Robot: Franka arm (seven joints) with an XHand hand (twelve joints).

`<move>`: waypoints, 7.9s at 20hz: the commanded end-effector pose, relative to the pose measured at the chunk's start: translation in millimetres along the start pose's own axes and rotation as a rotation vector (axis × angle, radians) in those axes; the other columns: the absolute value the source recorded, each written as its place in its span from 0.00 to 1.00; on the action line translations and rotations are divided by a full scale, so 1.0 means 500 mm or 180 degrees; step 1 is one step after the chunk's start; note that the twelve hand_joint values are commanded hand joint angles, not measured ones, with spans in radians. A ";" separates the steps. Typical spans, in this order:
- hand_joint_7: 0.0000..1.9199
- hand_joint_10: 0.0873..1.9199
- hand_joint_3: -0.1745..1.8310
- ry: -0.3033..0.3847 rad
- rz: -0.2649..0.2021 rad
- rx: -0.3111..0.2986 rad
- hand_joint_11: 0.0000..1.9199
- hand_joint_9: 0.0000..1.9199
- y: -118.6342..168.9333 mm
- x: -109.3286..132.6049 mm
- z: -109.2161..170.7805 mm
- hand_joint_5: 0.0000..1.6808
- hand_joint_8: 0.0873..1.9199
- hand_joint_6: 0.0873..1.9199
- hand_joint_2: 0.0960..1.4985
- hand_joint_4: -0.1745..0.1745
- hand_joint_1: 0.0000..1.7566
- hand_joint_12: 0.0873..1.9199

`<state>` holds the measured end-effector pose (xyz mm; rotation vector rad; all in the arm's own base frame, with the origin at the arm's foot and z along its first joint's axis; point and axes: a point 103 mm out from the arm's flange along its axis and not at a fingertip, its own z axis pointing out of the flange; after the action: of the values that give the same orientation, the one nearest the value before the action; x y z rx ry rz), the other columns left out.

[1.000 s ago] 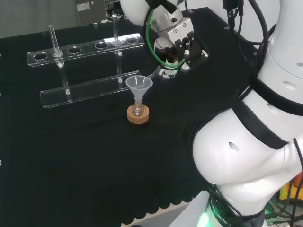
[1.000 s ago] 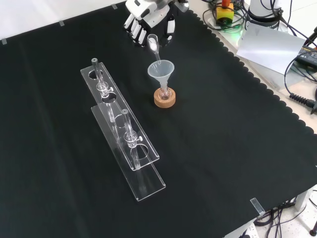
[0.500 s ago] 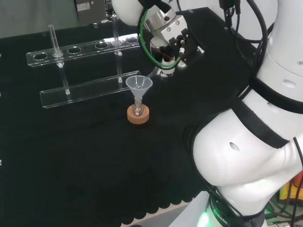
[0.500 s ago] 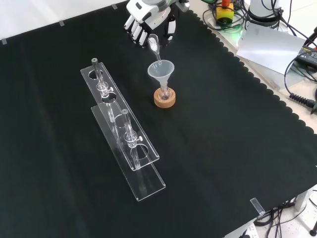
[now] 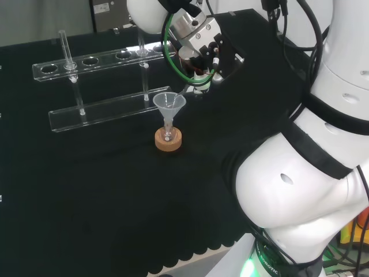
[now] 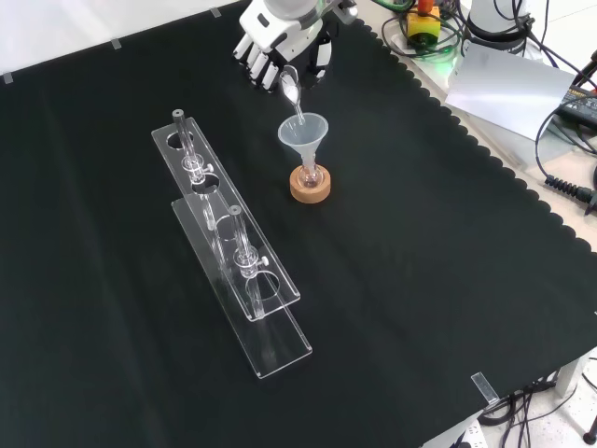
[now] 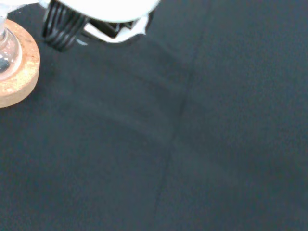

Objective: Pour all the NaCl from the weighing funnel into the round-bottom flask.

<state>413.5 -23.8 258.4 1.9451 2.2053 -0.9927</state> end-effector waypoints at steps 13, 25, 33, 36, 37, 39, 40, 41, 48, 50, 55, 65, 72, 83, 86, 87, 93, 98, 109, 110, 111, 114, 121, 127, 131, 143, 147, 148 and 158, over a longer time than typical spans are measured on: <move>0.32 0.24 0.50 -0.0348 0.0036 0.0095 0.19 0.40 0.002 0.014 -0.019 0.65 0.31 0.53 0.40 0.85 0.62 0.67; 0.31 0.24 0.50 -0.0493 0.0056 0.0124 0.19 0.40 0.003 0.015 -0.039 0.65 0.31 0.52 0.40 0.89 0.62 0.68; 0.31 0.24 0.50 -0.0574 0.0068 0.0140 0.19 0.40 0.002 0.017 -0.050 0.65 0.31 0.52 0.40 0.90 0.62 0.68; 0.31 0.24 0.50 -0.0605 0.0058 0.0142 0.19 0.40 0.003 0.020 -0.052 0.65 0.31 0.52 0.40 0.90 0.62 0.68; 0.31 0.24 0.50 -0.0616 0.0057 0.0141 0.19 0.40 0.003 0.021 -0.053 0.65 0.31 0.52 0.40 0.91 0.62 0.68; 0.31 0.24 0.50 -0.0674 0.0061 0.0142 0.19 0.40 0.004 0.024 -0.056 0.65 0.31 0.52 0.40 0.91 0.62 0.68; 0.31 0.24 0.50 -0.0703 0.0061 0.0143 0.19 0.40 0.004 0.026 -0.057 0.66 0.31 0.52 0.40 0.91 0.62 0.68; 0.31 0.24 0.50 -0.0718 0.0062 0.0143 0.19 0.40 0.004 0.027 -0.058 0.66 0.31 0.52 0.40 0.91 0.62 0.68; 0.30 0.23 0.50 -0.0821 0.0073 0.0156 0.19 0.40 0.006 0.032 -0.066 0.66 0.31 0.52 0.40 0.92 0.62 0.68; 0.30 0.23 0.50 -0.0836 0.0074 0.0165 0.19 0.40 0.007 0.034 -0.066 0.66 0.31 0.52 0.40 0.92 0.62 0.68; 0.30 0.23 0.50 -0.0889 0.0084 0.0182 0.19 0.40 0.008 0.036 -0.066 0.66 0.31 0.52 0.40 0.93 0.62 0.68; 0.30 0.23 0.50 -0.1072 0.0109 0.0212 0.18 0.40 0.009 0.044 -0.069 0.66 0.31 0.52 0.40 0.95 0.62 0.68; 0.30 0.23 0.50 -0.1176 0.0144 0.0255 0.18 0.39 0.010 0.048 -0.075 0.66 0.31 0.52 0.40 0.97 0.62 0.68; 0.30 0.23 0.50 -0.1400 0.0143 0.0283 0.17 0.39 0.016 0.064 -0.083 0.66 0.31 0.52 0.40 1.00 0.62 0.68; 0.30 0.23 0.50 -0.1444 0.0159 0.0297 0.17 0.39 0.016 0.071 -0.088 0.66 0.31 0.52 0.40 1.00 0.62 0.68; 0.30 0.23 0.50 -0.1457 0.0168 0.0308 0.17 0.39 0.017 0.071 -0.089 0.66 0.31 0.52 0.40 1.00 0.62 0.68; 0.30 0.23 0.50 -0.1576 0.0198 0.0329 0.17 0.39 0.018 0.072 -0.097 0.66 0.31 0.52 0.40 1.00 0.62 0.68; 0.29 0.23 0.50 -0.1662 0.0218 0.0338 0.17 0.38 0.016 0.076 -0.106 0.66 0.31 0.52 0.40 1.00 0.62 0.68; 0.29 0.23 0.50 -0.1805 0.0215 0.0331 0.16 0.38 0.017 0.088 -0.116 0.66 0.31 0.52 0.40 1.00 0.62 0.68; 0.29 0.23 0.50 -0.1800 0.0216 0.0331 0.16 0.38 0.016 0.089 -0.117 0.66 0.31 0.52 0.40 1.00 0.62 0.68; 0.29 0.23 0.50 -0.1808 0.0217 0.0327 0.16 0.38 0.016 0.091 -0.118 0.66 0.31 0.52 0.40 1.00 0.62 0.68; 0.29 0.23 0.50 -0.1833 0.0232 0.0309 0.16 0.38 0.014 0.095 -0.122 0.66 0.31 0.52 0.40 1.00 0.62 0.68; 0.29 0.23 0.50 -0.1933 0.0257 0.0318 0.16 0.38 0.015 0.107 -0.129 0.66 0.31 0.52 0.40 1.00 0.62 0.68; 0.28 0.23 0.50 -0.1987 0.0268 0.0345 0.17 0.38 0.016 0.109 -0.132 0.66 0.31 0.52 0.40 1.00 0.62 0.68; 0.28 0.23 0.50 -0.2021 0.0264 0.0365 0.17 0.38 0.018 0.111 -0.132 0.66 0.31 0.52 0.40 1.00 0.62 0.68; 0.28 0.23 0.50 -0.2203 0.0223 0.0331 0.17 0.37 0.016 0.121 -0.135 0.66 0.31 0.52 0.40 1.00 0.62 0.68; 0.28 0.23 0.50 -0.2219 0.0193 0.0292 0.17 0.37 0.016 0.123 -0.135 0.66 0.31 0.52 0.40 1.00 0.62 0.68; 0.28 0.23 0.50 -0.2211 0.0191 0.0287 0.17 0.37 0.016 0.122 -0.135 0.66 0.31 0.52 0.40 1.00 0.62 0.68; 0.28 0.23 0.50 -0.2134 0.0229 0.0265 0.17 0.37 0.007 0.113 -0.139 0.66 0.31 0.51 0.39 1.00 0.62 0.68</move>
<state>431.8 60.6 286.7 1.3858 1.7205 -1.4748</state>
